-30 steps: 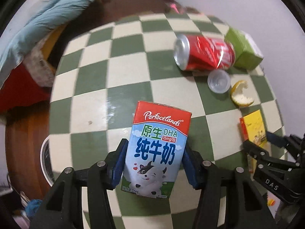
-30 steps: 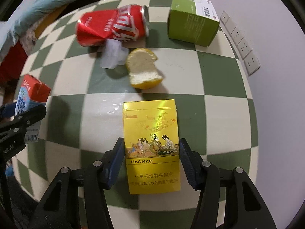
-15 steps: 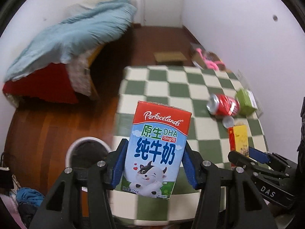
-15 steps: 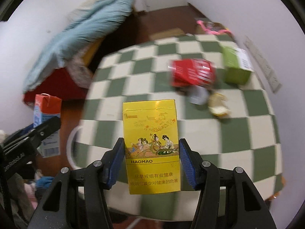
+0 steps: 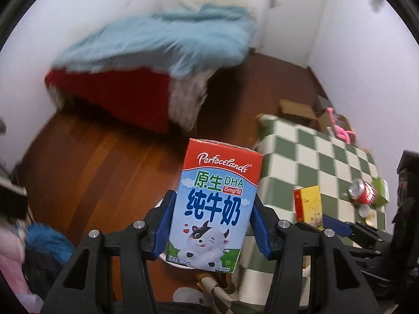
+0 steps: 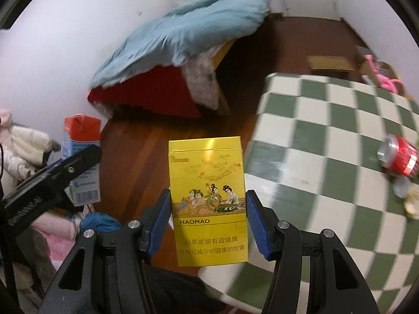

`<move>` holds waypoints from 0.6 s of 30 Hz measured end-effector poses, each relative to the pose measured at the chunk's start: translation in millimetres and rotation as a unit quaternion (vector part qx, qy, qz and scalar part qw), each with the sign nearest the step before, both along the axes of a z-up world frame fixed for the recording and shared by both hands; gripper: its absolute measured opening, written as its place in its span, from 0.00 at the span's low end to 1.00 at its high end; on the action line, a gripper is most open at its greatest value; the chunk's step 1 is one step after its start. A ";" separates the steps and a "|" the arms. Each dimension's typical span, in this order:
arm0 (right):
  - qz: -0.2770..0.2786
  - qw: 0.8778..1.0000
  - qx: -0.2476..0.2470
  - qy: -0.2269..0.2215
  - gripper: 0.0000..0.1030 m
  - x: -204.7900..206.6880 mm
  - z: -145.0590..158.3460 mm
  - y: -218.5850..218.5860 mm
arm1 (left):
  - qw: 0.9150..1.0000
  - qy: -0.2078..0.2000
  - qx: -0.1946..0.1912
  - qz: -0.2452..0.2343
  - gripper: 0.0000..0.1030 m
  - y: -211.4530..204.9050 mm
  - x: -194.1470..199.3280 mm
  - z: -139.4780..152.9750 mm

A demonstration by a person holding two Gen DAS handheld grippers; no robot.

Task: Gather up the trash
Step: 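Carry the milk carton and cigarette pack to the bin and release them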

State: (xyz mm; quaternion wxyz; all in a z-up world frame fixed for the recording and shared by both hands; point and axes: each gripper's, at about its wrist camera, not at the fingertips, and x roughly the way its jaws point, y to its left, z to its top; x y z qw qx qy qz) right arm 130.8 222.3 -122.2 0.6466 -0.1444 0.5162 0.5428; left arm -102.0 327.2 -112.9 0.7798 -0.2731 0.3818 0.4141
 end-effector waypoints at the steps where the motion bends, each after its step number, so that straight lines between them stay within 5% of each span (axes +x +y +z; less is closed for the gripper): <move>1: 0.010 1.000 -0.012 -0.001 0.57 -7.7 -10.7 15.0 | 1.000 -0.005 -0.016 0.007 0.49 9.8 -5.8 -11.2; 9: 0.057 0.990 -0.126 0.014 0.57 -37.6 -116.7 102.6 | 0.984 -0.012 -0.176 0.026 0.49 87.8 -29.8 -135.8; 15: 0.074 0.980 -0.186 0.007 0.57 -47.2 -172.5 145.6 | 0.971 0.005 -0.235 0.053 0.51 104.4 -42.2 -193.9; 18: 0.080 0.974 -0.210 0.011 0.57 -51.9 -195.9 162.0 | 0.965 0.000 -0.249 0.080 0.86 106.6 -55.0 -209.2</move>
